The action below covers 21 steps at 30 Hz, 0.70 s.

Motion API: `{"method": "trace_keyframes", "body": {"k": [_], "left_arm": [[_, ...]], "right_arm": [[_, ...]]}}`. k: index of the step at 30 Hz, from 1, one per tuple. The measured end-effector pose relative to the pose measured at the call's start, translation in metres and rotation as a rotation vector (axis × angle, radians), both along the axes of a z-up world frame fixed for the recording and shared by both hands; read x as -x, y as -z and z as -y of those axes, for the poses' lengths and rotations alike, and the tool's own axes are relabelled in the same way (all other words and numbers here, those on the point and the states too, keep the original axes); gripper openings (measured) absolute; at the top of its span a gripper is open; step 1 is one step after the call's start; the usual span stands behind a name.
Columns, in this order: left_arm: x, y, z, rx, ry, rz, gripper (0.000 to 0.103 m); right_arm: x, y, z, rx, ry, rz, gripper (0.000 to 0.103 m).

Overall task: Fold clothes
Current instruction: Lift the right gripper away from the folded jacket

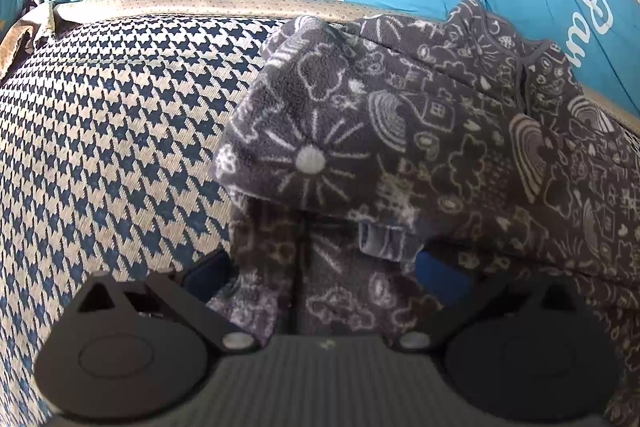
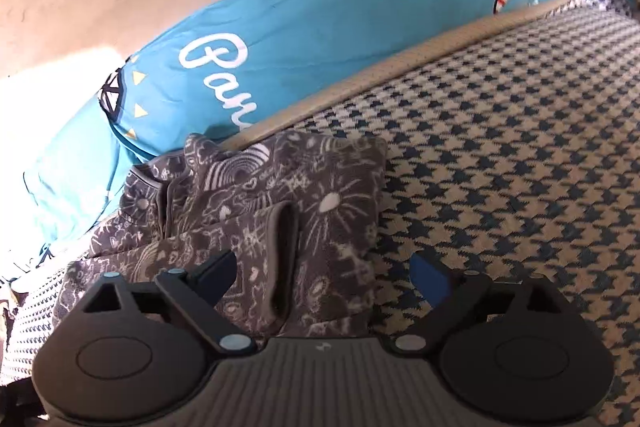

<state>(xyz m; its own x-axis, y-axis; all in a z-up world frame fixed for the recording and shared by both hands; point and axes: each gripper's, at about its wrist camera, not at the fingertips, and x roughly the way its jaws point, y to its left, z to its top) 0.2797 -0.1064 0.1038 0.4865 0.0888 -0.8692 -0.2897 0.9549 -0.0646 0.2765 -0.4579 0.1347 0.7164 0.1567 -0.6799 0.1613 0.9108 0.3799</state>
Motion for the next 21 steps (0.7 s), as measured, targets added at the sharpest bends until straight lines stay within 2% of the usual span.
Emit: {"method": "trace_keyframes", "body": {"k": [8, 13, 16, 18, 21], "left_arm": [[-0.001, 0.001, 0.001, -0.006, 0.005, -0.004, 0.103], [-0.001, 0.001, -0.001, 0.001, 0.005, -0.004, 0.103], [-0.002, 0.0, -0.001, 0.003, 0.003, -0.003, 0.103], [-0.003, 0.0, -0.001, 0.003, 0.0, -0.003, 0.103], [-0.002, 0.0, -0.001, 0.002, 0.002, -0.003, 0.103]], "right_arm": [[-0.019, 0.025, -0.005, 0.003, -0.003, -0.041, 0.094], [-0.025, 0.031, -0.01, 0.04, -0.013, -0.006, 0.094], [-0.027, 0.032, -0.017, 0.084, -0.028, 0.014, 0.083], [-0.028, 0.031, -0.021, 0.103, -0.054, 0.028, 0.058], [-0.028, 0.031, -0.022, 0.072, -0.072, 0.036, 0.044]]}}
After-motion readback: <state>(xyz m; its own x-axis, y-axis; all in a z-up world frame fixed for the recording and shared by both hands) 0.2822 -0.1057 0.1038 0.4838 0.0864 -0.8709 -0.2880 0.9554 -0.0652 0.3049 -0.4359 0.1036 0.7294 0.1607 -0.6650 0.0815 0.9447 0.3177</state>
